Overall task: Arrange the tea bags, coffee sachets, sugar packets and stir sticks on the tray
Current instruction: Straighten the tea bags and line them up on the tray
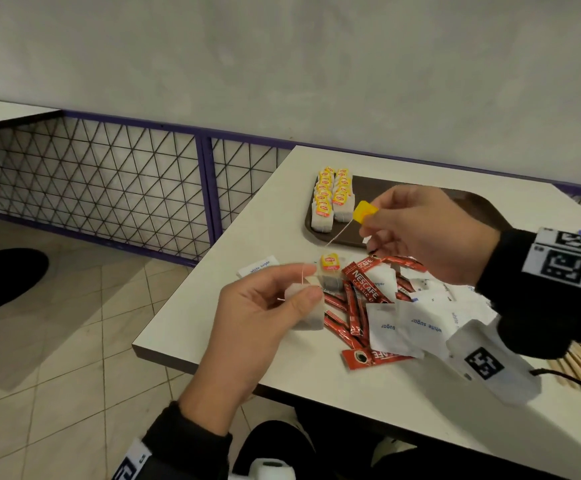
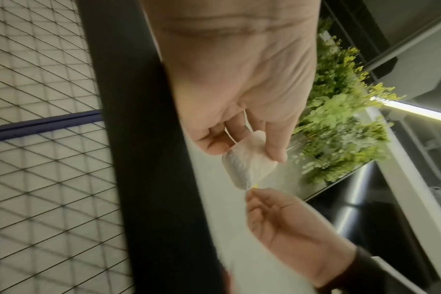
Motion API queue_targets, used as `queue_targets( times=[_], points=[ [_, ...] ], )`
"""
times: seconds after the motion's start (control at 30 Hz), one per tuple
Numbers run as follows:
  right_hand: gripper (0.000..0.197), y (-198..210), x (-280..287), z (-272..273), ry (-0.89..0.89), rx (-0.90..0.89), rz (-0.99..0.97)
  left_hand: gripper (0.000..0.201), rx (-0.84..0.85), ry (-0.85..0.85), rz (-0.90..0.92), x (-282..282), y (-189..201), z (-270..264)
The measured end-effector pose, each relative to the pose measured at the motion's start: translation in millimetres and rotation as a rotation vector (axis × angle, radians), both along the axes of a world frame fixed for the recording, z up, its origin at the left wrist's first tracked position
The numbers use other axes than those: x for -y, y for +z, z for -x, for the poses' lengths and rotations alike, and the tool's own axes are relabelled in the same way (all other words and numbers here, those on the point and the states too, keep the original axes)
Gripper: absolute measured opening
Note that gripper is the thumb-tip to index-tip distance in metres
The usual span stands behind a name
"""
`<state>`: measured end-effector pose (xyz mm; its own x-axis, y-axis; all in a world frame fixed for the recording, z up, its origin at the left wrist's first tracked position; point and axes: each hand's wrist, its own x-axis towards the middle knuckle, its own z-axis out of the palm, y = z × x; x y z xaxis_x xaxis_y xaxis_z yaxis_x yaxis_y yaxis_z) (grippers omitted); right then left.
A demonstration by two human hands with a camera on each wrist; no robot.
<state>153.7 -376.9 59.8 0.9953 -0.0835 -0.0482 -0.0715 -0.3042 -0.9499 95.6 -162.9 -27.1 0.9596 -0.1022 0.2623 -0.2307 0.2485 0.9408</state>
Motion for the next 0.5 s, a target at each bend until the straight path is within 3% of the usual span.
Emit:
queue_targets(
  times=[0.23,0.37,0.5],
  points=[
    [0.008,-21.4,-0.4,37.1,0.295,0.225,0.427,0.015,0.175,0.079,0.241,-1.4,63.7,4.8],
    [0.01,-21.1,-5.8,74.5,0.477,0.325,0.535,0.021,0.098,0.127,0.231,4.4,68.0,7.2],
    [0.012,-15.2,-1.2,100.8,0.546,0.384,0.607,0.035,-0.013,0.147,0.314,18.1,63.9,16.1]
  ],
)
